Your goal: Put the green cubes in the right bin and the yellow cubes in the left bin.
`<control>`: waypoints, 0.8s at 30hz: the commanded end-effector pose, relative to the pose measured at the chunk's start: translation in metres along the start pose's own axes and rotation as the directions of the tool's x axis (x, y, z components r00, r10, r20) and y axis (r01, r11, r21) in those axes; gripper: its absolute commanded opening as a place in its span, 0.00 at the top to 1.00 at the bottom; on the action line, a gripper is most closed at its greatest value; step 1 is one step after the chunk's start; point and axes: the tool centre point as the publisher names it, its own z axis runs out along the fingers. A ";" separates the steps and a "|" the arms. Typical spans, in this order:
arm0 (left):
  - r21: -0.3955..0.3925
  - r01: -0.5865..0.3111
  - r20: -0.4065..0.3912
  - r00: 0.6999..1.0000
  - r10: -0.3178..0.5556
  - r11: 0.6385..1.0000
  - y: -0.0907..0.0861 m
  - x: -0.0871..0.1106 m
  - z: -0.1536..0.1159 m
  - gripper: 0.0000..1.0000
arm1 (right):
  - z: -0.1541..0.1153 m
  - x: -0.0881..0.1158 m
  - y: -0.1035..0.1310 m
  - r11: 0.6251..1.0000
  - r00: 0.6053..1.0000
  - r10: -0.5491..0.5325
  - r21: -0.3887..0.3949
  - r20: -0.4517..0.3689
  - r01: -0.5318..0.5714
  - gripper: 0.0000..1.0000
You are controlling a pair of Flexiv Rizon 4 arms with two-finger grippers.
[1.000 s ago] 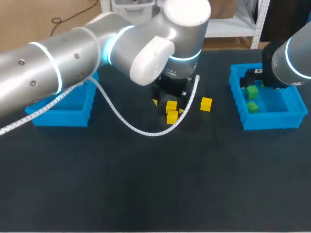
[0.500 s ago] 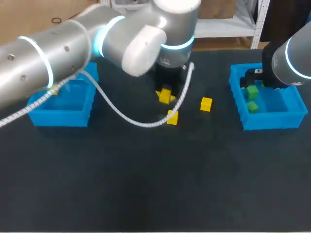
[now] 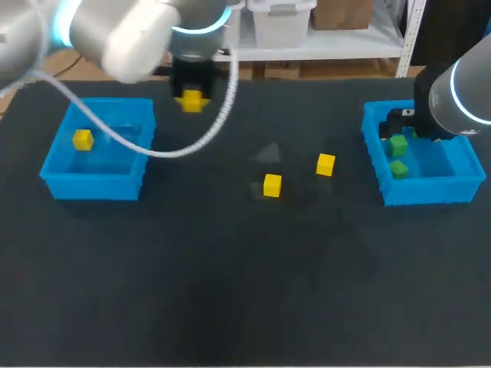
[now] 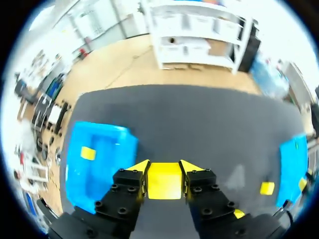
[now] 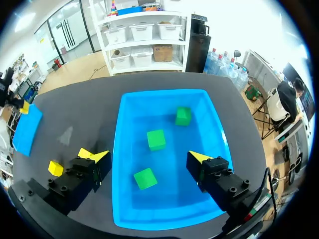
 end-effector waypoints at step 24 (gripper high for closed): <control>0.057 0.117 0.043 0.992 -0.120 0.991 0.110 0.024 0.003 0.00 | -0.001 0.003 -0.001 1.000 1.000 0.001 0.001 0.010 -0.002 0.00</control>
